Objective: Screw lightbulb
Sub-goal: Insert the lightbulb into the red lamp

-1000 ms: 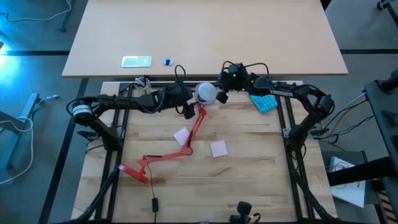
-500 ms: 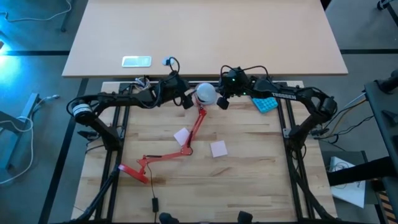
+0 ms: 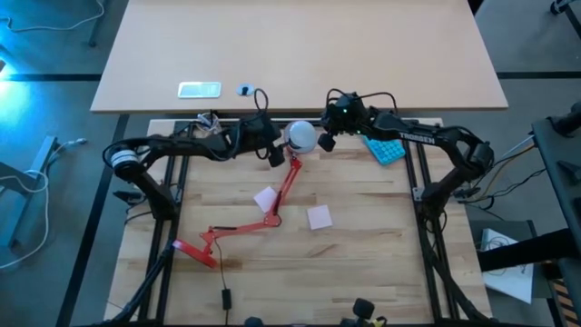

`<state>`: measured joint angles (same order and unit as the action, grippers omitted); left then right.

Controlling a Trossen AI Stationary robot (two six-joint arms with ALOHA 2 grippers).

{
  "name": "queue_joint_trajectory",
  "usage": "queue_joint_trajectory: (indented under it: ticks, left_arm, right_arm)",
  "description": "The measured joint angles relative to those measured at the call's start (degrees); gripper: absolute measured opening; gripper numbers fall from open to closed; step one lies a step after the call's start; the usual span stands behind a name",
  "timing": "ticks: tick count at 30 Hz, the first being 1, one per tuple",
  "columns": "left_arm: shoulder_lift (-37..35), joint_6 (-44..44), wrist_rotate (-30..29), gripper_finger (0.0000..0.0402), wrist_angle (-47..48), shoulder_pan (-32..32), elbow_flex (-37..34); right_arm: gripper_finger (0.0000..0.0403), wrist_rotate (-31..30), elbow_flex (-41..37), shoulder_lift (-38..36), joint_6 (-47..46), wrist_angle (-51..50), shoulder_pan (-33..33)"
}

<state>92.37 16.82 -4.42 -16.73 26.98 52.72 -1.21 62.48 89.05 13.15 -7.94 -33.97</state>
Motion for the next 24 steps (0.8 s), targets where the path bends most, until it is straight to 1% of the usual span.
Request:
queue_joint_trajectory:
  ticks: [5, 10, 12, 15, 20, 22, 24]
  left_arm:
    - [1.41, -0.83, -0.88, 0.0258, -1.09, -0.15, 0.14]
    - [1.41, -0.80, -1.10, 0.0258, -1.02, 0.46, 1.01]
    - [1.43, -0.79, -1.26, 0.0258, -0.89, 0.91, 1.47]
    - [1.41, 0.34, -3.00, 0.0258, -0.80, 1.60, 1.82]
    - [-0.34, 3.44, -8.20, 0.0258, 3.56, 2.04, 1.94]
    - [-1.24, 3.54, -8.12, 0.0258, 5.75, 1.91, 1.94]
    - [-1.68, 2.75, -6.64, 0.0258, 7.01, 1.33, 1.94]
  right_arm:
    - [0.0002, 0.36, 0.00, 2.17, -0.18, 0.87, 0.05]
    - [0.0002, 3.57, 0.00, 2.40, -0.97, 0.42, 0.08]
    - [0.0002, 3.99, 0.00, 2.41, -1.63, -0.34, 0.12]
    - [0.0002, 4.70, 0.00, 2.39, -2.90, -2.74, 0.35]
    - [0.0002, 6.80, 0.00, 2.26, -3.41, -8.03, 0.56]
    - [0.0002, 5.99, 0.00, 1.98, -2.97, -8.17, 0.27]
    - [0.0002, 5.64, -0.01, 1.97, -2.85, -6.99, -0.19]
